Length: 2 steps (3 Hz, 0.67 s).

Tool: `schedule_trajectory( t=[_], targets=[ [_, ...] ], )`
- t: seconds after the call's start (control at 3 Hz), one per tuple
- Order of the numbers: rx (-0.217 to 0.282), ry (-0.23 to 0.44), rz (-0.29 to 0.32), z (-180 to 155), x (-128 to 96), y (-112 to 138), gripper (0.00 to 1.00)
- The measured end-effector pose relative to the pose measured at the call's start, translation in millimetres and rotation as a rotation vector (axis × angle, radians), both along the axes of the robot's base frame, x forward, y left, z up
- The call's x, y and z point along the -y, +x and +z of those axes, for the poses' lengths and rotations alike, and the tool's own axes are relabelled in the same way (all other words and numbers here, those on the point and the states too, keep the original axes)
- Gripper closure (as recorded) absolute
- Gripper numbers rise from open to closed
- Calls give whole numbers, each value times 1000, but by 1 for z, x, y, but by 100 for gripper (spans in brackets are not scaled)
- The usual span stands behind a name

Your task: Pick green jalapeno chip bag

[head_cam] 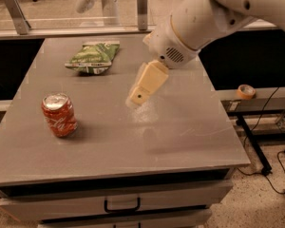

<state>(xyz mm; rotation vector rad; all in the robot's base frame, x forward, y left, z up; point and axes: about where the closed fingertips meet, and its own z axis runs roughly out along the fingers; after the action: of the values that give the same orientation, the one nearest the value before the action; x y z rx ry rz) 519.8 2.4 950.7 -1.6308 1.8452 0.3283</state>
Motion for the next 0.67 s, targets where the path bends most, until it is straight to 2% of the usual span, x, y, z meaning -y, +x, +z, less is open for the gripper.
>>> schedule_trajectory(
  t=[0.33,0.67],
  targets=[
    [20,22,-17,6,-8,5,0],
    [12,56,-44,-1,-13,11,0]
  ],
)
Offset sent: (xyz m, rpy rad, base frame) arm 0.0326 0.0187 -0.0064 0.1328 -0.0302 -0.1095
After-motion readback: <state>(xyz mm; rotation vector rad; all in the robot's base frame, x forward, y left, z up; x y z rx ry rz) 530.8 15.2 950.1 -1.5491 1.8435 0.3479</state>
